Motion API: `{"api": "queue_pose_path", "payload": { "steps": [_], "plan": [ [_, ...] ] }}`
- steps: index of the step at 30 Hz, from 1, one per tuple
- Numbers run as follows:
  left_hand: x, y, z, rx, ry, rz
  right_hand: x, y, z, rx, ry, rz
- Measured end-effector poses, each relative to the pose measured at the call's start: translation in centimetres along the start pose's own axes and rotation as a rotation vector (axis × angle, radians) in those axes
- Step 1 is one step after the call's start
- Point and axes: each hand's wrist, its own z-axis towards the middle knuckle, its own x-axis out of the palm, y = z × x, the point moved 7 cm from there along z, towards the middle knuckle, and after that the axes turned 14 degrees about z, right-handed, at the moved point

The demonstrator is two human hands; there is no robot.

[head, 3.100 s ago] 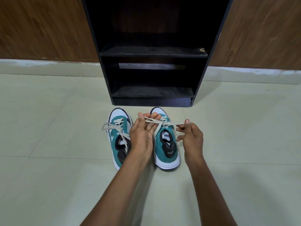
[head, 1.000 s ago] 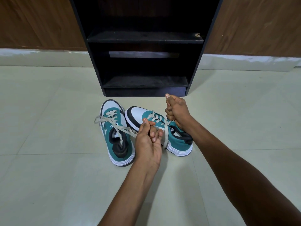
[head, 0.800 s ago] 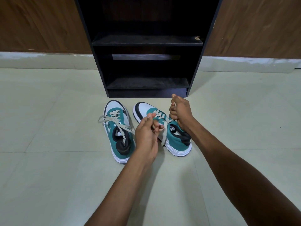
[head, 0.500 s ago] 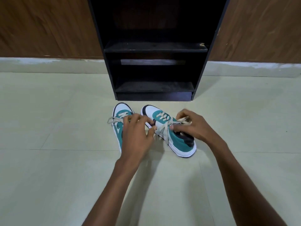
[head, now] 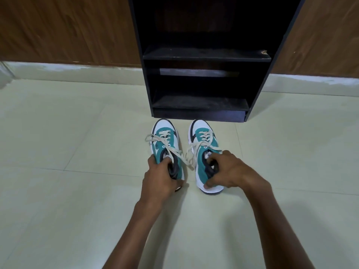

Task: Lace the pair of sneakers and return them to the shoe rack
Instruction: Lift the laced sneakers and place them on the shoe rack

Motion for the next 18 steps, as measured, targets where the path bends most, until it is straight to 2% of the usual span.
{"api": "queue_pose_path", "payload": {
  "steps": [3,7,11,18],
  "plan": [
    [0.1,-0.3,0.6,0.014,0.028,0.099,1.5,1.6,-0.3,-0.009,-0.09,0.069],
    [0.7,-0.2,0.9,0.031,-0.011,0.061,3.3,2.4,-1.0,-0.06,-0.213,0.165],
    [-0.5,-1.0,0.2,0.067,-0.022,0.028,2.1,3.4,-2.7,-0.076,-0.283,0.26],
    [-8.8,-4.9,-3.2,0.018,-0.002,-0.023,-4.9,8.1,-8.0,-0.052,-0.239,0.199]
  ]
}}
